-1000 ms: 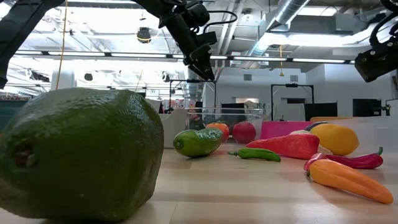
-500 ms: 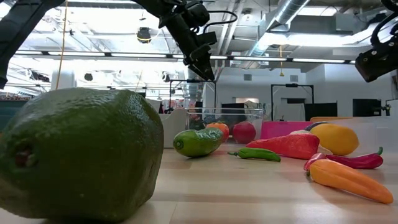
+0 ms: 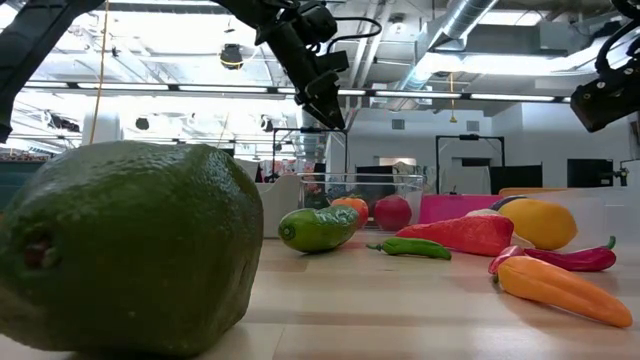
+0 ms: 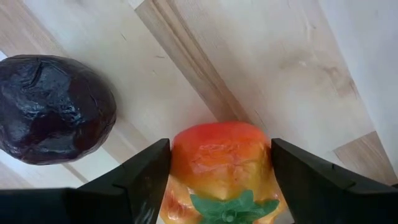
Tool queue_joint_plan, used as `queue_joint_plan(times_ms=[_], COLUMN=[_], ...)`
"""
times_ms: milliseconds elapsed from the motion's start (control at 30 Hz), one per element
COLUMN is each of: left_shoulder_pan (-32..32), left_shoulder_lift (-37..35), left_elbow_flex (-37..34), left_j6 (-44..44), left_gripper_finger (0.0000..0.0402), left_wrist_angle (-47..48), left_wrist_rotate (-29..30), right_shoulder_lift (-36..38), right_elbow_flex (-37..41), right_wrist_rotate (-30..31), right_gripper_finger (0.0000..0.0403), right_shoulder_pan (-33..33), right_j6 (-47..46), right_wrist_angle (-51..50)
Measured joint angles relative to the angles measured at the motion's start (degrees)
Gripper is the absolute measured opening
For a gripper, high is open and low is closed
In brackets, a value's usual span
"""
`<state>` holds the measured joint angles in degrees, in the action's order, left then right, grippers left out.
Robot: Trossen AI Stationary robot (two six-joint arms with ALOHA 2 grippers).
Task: Sort produce into baskets
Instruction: Put the orange tomato into the top right transparent bin
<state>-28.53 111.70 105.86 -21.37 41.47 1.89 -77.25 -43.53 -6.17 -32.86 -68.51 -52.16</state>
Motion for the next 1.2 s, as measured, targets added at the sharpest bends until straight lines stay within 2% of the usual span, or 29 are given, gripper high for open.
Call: queue_joint_plan(times_ms=[367, 533, 667, 967, 1200], left_shoulder_pan=[0.02, 0.02, 0.02, 0.02, 0.02], left_shoulder_lift=[0.02, 0.02, 0.02, 0.02, 0.02], left_elbow_flex=[0.0, 0.0, 0.0, 0.0, 0.0], left_j6=[-0.02, 0.0, -0.01, -0.02, -0.02], left_gripper_finger=[0.0367, 0.0367, 0.0367, 0.0367, 0.0367], left_wrist_angle=[0.0, 0.0, 0.0, 0.0, 0.02], left_wrist_rotate=[0.0, 0.0, 0.0, 0.0, 0.0], right_shoulder_lift=[0.0, 0.0, 0.0, 0.02, 0.02], right_elbow_flex=[-0.02, -0.02, -0.02, -0.04, -4.04], right_wrist_rotate=[0.0, -1.5, -1.53, -1.79, -2.97], right_gripper_finger=[0.0299, 0.0305, 0.0324, 0.0394, 0.0392], right_shoulder_pan=[0.0, 0.0, 0.0, 0.05, 0.63], right_j6=[0.2, 4.31, 4.5, 4.67, 5.08], right_wrist_angle=[0.04, 0.56, 0.57, 0.06, -7.57])
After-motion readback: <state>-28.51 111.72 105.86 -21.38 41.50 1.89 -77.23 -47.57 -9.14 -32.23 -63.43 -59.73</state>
